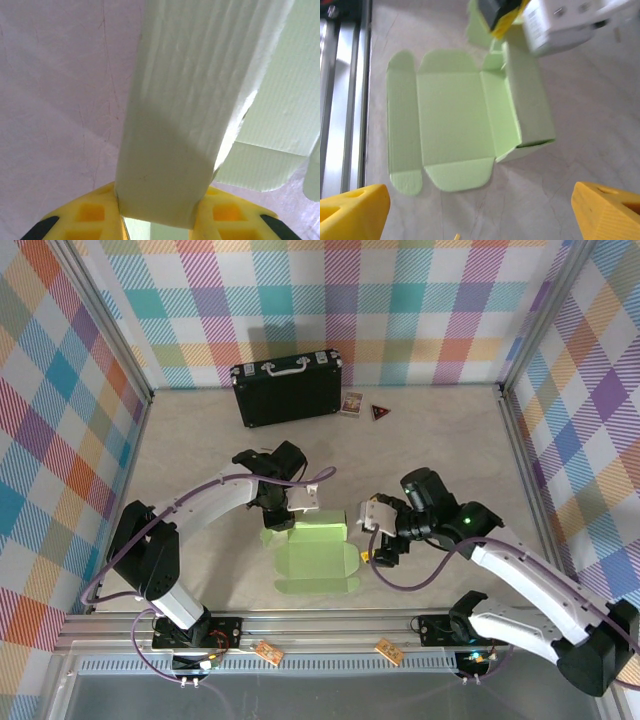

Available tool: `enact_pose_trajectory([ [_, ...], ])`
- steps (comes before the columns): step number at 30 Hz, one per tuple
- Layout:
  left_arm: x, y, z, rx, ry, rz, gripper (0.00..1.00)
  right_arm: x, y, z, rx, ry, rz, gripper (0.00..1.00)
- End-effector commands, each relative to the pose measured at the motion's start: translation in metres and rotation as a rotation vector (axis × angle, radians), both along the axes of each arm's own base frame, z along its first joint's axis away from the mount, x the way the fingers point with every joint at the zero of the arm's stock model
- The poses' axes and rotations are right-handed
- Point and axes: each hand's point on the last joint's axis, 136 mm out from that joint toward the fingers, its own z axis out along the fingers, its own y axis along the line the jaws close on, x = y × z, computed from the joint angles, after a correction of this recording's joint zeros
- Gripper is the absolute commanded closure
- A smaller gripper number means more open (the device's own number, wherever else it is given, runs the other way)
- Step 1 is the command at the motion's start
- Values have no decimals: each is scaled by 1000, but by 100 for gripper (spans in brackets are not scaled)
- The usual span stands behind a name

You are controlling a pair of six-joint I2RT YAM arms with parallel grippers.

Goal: Fold the paper box

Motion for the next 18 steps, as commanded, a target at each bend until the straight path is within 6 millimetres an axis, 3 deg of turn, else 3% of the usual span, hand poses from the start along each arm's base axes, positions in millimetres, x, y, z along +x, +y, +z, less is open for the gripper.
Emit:
enact_pose_trajectory([
  [1,-6,1,-16,35,54,-48,77,-6,7,-24,-49,-18,160,7],
  [5,-6,0,-17,34,50,-52,77,21,23,-40,-40,-89,163,6],
  [10,-6,2,-12,35,36,-52,77,44,35,-67,-110,-24,158,10],
  [18,-8,5,-10,51,27,-57,77,68,42,-77,-84,-55,134,10],
])
